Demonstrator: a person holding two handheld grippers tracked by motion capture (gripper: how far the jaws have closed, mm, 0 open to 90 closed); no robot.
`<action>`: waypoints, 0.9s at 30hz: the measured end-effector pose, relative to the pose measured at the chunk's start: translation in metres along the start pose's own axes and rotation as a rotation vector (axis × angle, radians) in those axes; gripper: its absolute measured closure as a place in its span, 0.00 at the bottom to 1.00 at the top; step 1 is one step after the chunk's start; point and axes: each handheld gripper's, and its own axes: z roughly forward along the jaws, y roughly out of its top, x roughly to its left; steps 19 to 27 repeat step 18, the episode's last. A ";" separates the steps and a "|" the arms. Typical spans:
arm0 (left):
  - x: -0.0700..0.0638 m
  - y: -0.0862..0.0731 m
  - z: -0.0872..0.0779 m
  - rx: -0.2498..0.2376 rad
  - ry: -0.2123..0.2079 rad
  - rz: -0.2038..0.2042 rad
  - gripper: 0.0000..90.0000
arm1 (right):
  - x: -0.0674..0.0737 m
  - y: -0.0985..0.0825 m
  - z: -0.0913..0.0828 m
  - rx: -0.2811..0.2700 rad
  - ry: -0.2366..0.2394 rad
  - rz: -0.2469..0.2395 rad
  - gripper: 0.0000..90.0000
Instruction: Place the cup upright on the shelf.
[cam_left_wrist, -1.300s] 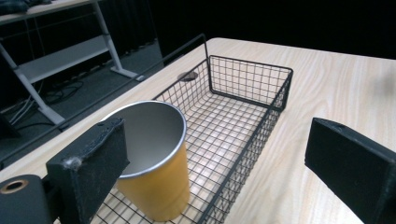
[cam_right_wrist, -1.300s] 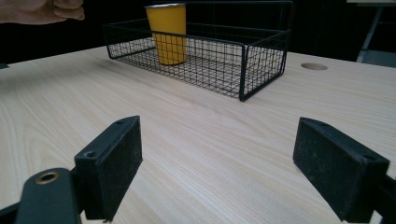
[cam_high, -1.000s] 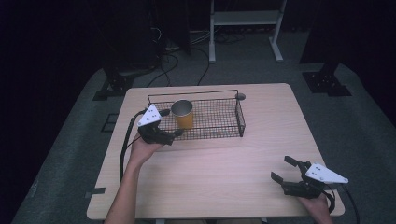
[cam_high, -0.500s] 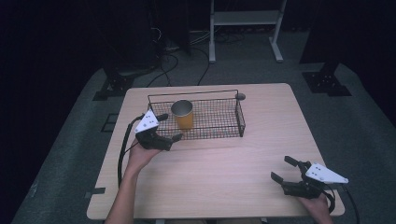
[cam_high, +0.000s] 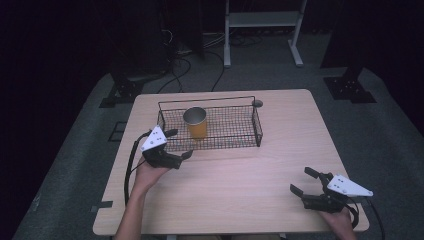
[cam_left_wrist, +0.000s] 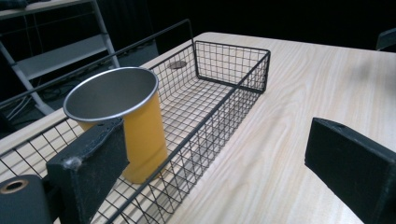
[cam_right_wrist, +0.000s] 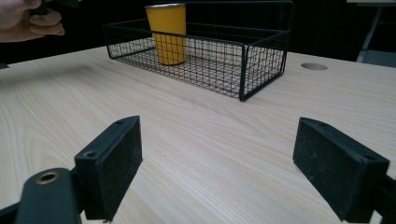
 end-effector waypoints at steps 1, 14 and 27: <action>-0.001 -0.002 -0.001 0.000 0.003 -0.002 0.05 | 0.000 0.000 0.000 0.000 0.000 0.000 0.16; -0.007 -0.011 -0.005 0.001 -0.001 -0.013 0.05 | 0.001 0.000 0.000 0.000 0.005 -0.008 0.16; -0.009 -0.009 -0.009 0.000 -0.001 -0.005 0.05 | 0.001 0.000 0.000 0.001 0.005 -0.008 0.16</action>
